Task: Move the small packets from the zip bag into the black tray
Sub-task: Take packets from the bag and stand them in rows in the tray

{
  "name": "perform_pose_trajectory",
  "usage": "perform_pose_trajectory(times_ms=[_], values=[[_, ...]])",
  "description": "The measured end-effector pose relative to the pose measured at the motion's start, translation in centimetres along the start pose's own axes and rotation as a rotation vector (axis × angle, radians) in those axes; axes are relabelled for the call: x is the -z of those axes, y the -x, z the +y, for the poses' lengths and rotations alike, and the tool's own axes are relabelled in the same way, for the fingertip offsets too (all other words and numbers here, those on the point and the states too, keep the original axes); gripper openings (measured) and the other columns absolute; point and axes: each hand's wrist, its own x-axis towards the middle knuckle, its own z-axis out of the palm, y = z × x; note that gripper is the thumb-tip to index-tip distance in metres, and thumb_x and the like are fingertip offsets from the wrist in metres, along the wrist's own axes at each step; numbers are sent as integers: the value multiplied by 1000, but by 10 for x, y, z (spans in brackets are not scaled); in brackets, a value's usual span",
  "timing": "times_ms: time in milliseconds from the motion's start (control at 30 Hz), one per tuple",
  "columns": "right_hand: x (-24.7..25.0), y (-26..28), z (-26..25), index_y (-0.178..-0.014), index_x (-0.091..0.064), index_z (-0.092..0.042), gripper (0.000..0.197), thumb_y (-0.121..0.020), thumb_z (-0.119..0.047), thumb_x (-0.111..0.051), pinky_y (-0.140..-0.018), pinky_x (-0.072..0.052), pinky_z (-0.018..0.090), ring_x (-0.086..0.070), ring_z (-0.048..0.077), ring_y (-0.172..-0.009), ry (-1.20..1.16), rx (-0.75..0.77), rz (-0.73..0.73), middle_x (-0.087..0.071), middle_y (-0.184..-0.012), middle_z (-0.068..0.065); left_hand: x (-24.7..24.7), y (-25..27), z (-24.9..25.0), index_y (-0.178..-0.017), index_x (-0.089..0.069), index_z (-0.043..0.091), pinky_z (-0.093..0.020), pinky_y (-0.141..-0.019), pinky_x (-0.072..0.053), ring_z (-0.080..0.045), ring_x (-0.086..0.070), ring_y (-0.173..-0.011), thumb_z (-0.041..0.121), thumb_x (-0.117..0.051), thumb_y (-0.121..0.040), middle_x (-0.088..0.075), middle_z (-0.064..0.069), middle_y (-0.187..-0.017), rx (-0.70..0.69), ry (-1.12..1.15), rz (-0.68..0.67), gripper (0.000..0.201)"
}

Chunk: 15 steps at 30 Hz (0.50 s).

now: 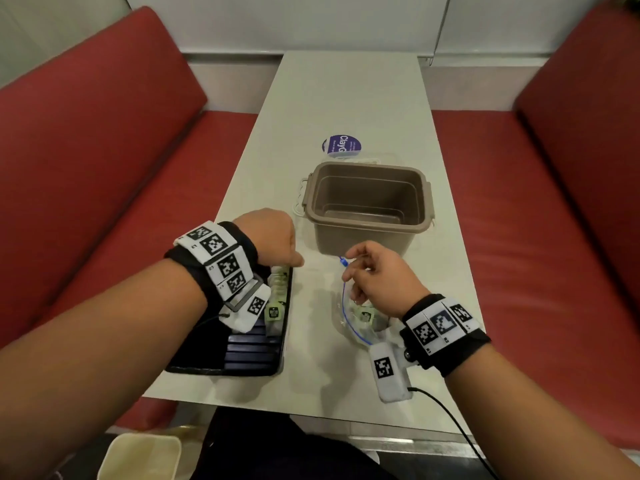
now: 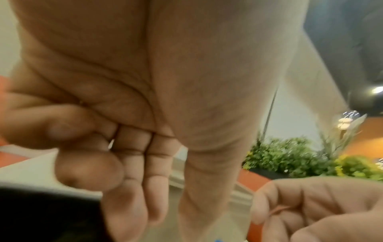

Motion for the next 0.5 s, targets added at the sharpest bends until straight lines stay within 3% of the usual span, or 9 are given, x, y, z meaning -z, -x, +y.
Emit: perform_pose_trajectory(times_ms=[100,200,300,367,500], values=[[28,11,14,-91,-60,-26,19,-89,-6,-59,-58,-49,26,-60,15,-60,205,54,173,-68,-83,0,1,5,44,-86,-74,20,-28,-73,-51,-14,-65,-81,37,-69,-85,-72,6,-84,-194,107,107,18],[43,23,32,-85,-66,-28,14,-83,-14,-66,-71,-42,25,-58,16,-79,459,44,211,-61,-92,1,-20,4,88,-96,-76,24,-23,-75,-46,-11,-65,-86,33,-68,-86,-73,8,-93,-352,111,67,16],[46,35,54,-88,-72,-30,11,-78,-27,-74,-81,-45,28,-57,24,-95,616,-60,158,-50,-103,7,-54,-6,119,-99,-77,21,-30,-78,-52,-22,-66,-86,26,-61,-88,-73,-1,-93,-359,34,-13,20],[44,43,67,-96,-71,-31,23,-74,-33,-79,-85,-49,29,-57,27,-95,655,-143,130,-44,-107,6,-76,-13,132,-100,-77,19,-37,-80,-55,-27,-66,-88,23,-60,-87,-73,-5,-94,-327,-10,-60,22],[40,56,87,-113,-62,-27,42,-74,-25,-78,-84,-52,29,-61,27,-87,649,-220,73,-42,-116,5,-107,-21,145,-108,-73,21,-32,-75,-49,-26,-65,-94,23,-58,-90,-71,-4,-101,-276,-18,-99,23]])
